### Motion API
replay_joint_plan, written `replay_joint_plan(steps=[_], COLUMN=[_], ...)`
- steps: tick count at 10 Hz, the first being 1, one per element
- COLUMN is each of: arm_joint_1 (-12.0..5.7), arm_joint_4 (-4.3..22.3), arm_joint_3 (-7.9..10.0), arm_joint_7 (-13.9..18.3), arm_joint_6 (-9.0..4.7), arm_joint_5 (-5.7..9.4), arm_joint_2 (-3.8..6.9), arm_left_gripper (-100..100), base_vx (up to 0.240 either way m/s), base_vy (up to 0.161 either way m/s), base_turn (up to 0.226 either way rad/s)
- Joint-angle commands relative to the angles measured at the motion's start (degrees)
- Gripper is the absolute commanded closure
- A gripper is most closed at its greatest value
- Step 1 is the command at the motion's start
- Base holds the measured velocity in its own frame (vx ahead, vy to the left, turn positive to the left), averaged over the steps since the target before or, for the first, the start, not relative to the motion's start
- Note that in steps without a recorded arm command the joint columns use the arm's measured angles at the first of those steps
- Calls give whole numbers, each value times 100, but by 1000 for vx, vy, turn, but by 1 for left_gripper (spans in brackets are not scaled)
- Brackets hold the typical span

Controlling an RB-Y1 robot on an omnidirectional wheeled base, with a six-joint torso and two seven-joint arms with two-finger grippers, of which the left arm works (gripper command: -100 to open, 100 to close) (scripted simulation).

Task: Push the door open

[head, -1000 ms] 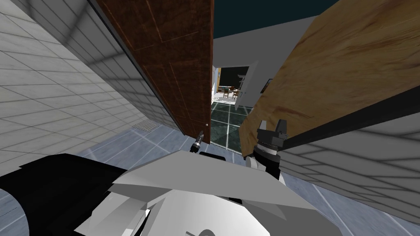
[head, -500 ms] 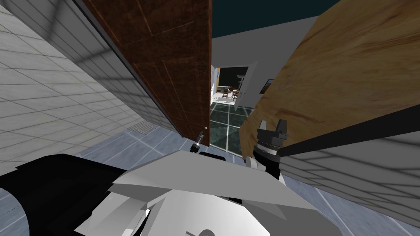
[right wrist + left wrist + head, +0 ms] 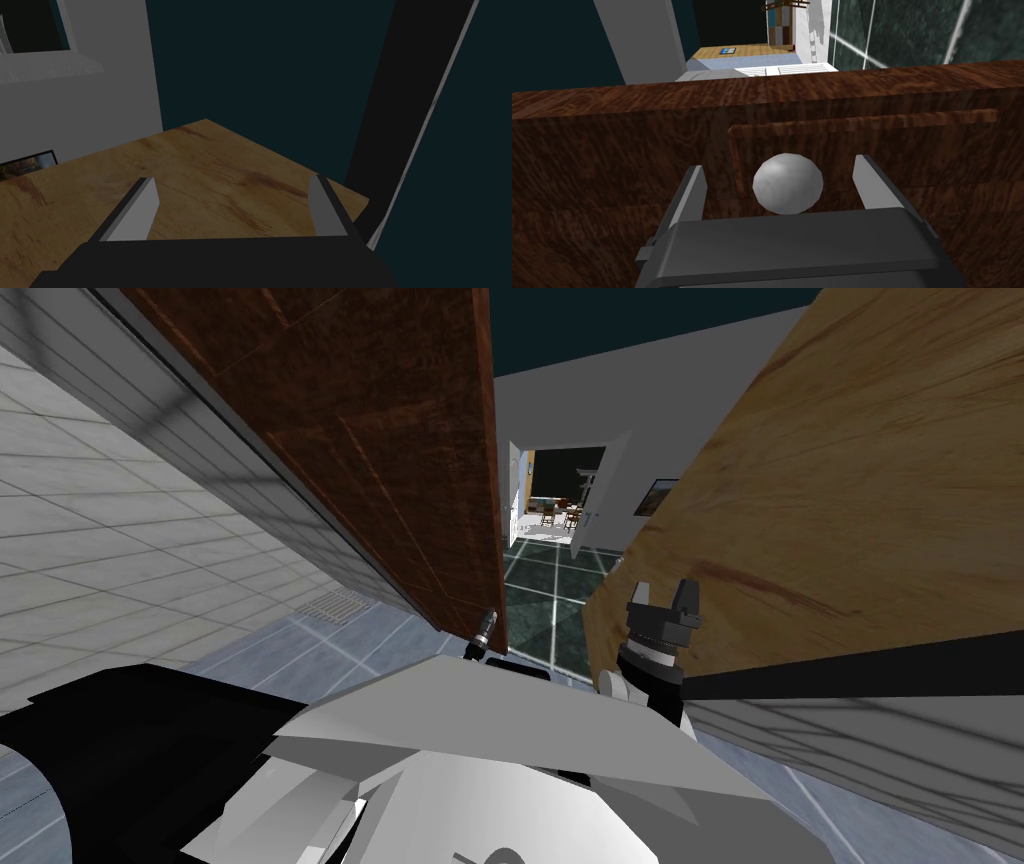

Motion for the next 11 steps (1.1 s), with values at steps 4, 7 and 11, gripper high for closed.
replay_joint_plan(steps=[4,7,11], arm_joint_1=[0,0,-33], arm_joint_4=[0,0,44], arm_joint_3=[0,0,162], arm_joint_7=[0,0,-52], arm_joint_6=[0,0,26], arm_joint_5=[0,0,67], arm_joint_2=[0,0,70], arm_left_gripper=[100,100,100], base_vx=[4,-6,144], base_vy=[-1,1,-33], base_turn=[-4,2,25])
